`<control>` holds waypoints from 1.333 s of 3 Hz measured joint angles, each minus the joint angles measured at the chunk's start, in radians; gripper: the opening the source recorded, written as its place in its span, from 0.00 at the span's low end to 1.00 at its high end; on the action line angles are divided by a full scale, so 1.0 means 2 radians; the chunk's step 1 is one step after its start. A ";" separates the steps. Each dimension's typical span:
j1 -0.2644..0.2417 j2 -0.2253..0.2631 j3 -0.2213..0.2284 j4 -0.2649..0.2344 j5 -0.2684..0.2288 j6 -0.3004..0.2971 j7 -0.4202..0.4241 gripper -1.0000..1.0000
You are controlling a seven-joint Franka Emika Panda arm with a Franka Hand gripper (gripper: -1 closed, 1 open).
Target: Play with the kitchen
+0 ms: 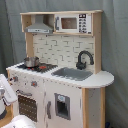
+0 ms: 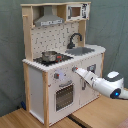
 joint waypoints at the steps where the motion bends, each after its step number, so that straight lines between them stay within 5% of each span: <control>1: 0.024 0.000 -0.003 0.003 -0.003 -0.031 -0.036 1.00; 4: 0.061 -0.001 -0.005 0.048 -0.013 -0.114 -0.165 1.00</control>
